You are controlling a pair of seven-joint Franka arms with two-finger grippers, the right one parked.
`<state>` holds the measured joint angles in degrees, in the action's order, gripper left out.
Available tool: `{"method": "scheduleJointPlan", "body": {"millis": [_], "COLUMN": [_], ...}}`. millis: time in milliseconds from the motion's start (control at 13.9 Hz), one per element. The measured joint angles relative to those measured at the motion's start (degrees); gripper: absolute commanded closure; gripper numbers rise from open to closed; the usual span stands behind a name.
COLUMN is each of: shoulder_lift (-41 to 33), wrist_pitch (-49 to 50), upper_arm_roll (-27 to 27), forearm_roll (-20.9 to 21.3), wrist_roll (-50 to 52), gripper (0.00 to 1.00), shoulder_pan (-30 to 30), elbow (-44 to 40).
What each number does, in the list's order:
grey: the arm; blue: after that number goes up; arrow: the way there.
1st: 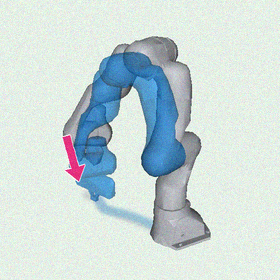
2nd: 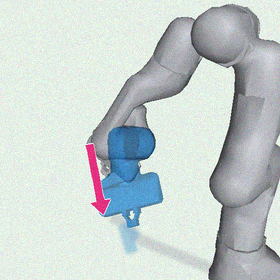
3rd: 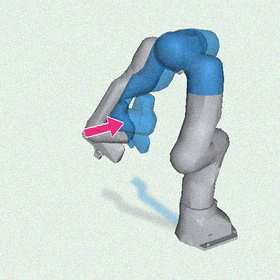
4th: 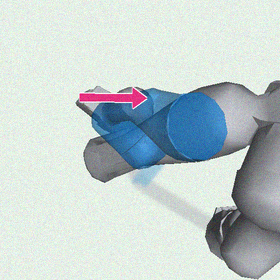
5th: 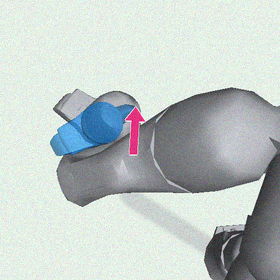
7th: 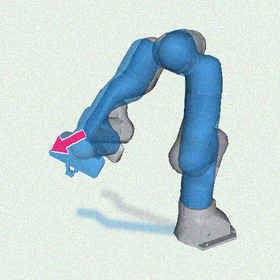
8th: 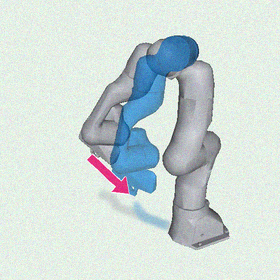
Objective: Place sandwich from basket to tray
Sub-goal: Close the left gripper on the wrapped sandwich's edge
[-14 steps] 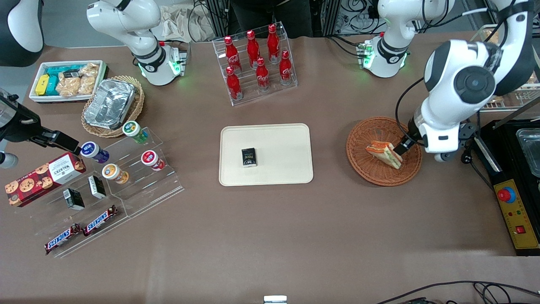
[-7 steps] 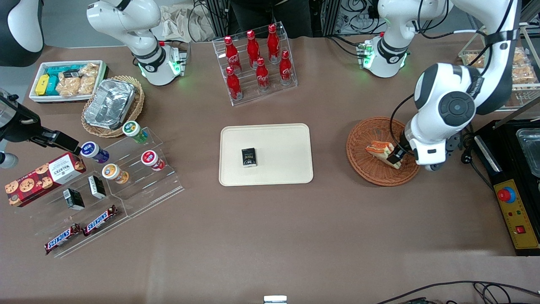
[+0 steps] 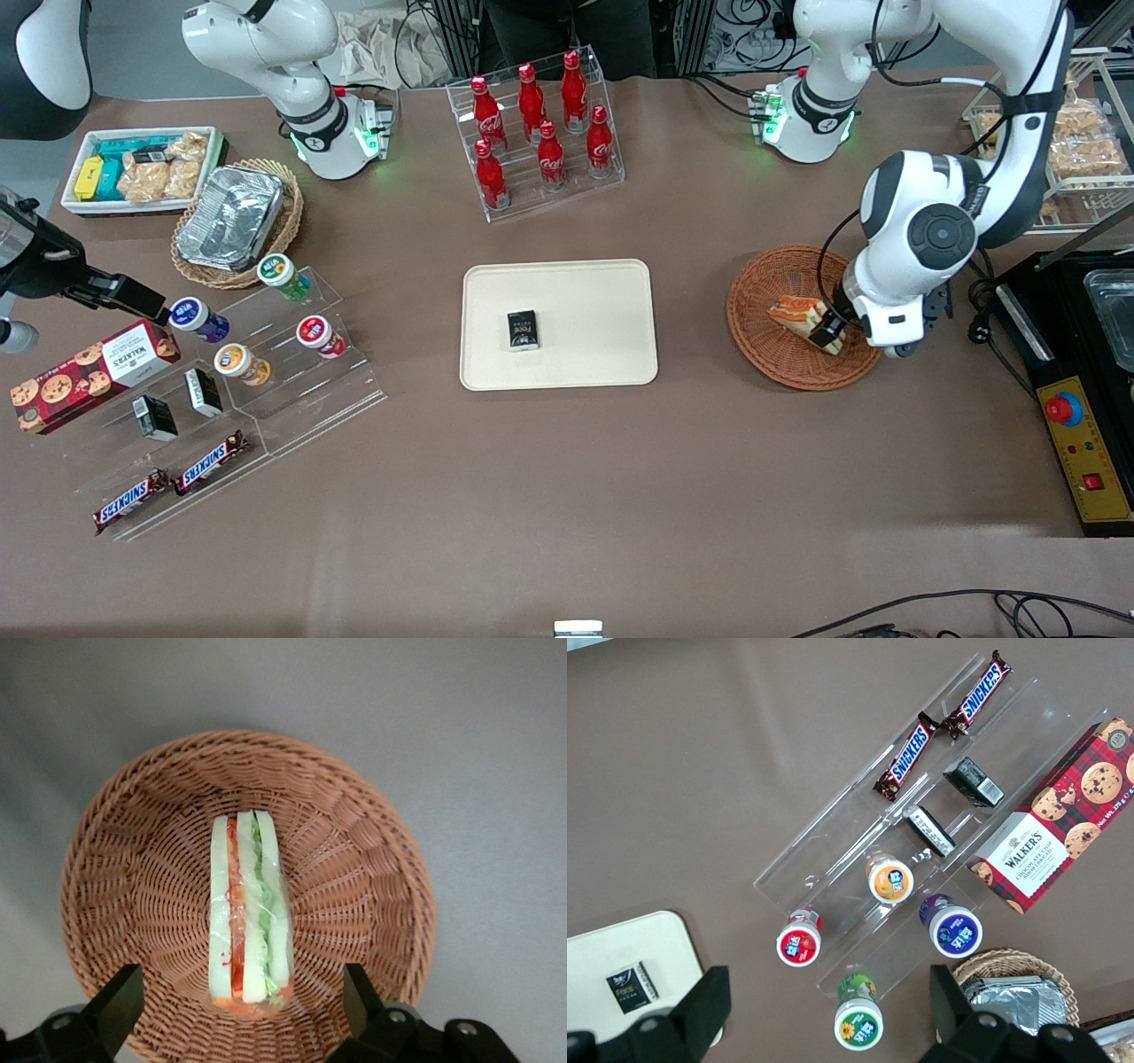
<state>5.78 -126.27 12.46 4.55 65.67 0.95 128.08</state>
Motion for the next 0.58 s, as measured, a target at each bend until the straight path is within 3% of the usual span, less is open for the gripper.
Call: {"method": "scheduleJointPlan", "body": {"millis": [575], "shoulder_lift": [1.0], "wrist_pitch": [-10.9], "upper_arm_roll": [-0.1], "forearm_roll": [0.0], "wrist_roll": [2.5], "gripper": [0.00], "shoulder_pan": [0.3], "elbow": [6.8]}}
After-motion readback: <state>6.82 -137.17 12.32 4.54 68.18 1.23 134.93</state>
